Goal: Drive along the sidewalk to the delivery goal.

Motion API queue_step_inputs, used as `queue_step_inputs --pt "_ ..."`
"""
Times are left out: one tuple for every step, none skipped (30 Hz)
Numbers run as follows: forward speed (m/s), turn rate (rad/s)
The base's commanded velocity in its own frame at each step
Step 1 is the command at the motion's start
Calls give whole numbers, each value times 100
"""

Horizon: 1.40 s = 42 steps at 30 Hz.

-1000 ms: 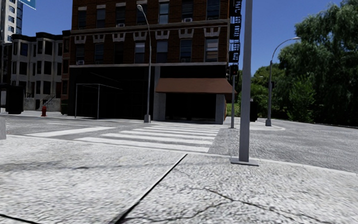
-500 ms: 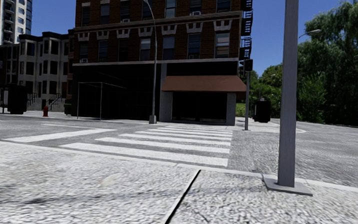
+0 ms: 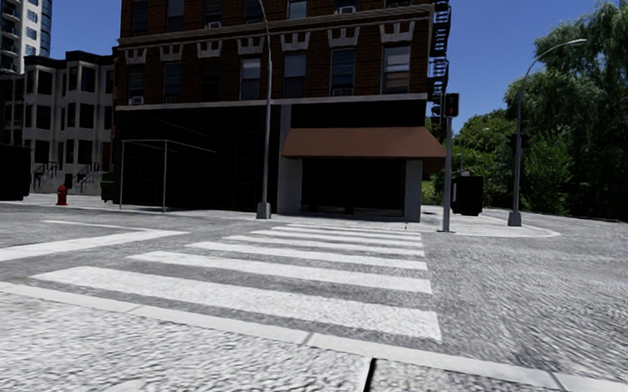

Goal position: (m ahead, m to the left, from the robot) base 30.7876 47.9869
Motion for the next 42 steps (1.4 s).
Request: queue_step_inputs --pt "200 0" --pt "200 0" --pt "200 0" --pt "200 0" --pt "200 0" --pt "200 0" --pt "200 -8" --pt "200 -15" --pt "200 -20" --pt "200 -20" --pt "200 -23" --pt "200 -23" --pt "200 -23" --pt "200 -23" --pt "200 -23" --pt "200 -23" --pt "200 -23" --pt "200 -23" --pt "186 -23" --pt "168 -23" --pt "168 -23" --pt "148 -23" --pt "133 -23" --pt "130 -23" --pt "130 -23" --pt "128 -22" --pt "128 -19" --pt "128 -19" --pt "128 -14" --pt "127 -12" --pt "127 -11" --pt "127 -11" --pt "127 -10" --pt "127 -10" --pt "127 -10" --pt "127 -10" --pt "127 -10" --pt "127 -10" --pt "127 -10" --pt "127 -10" --pt "127 -9" --pt "127 -9"
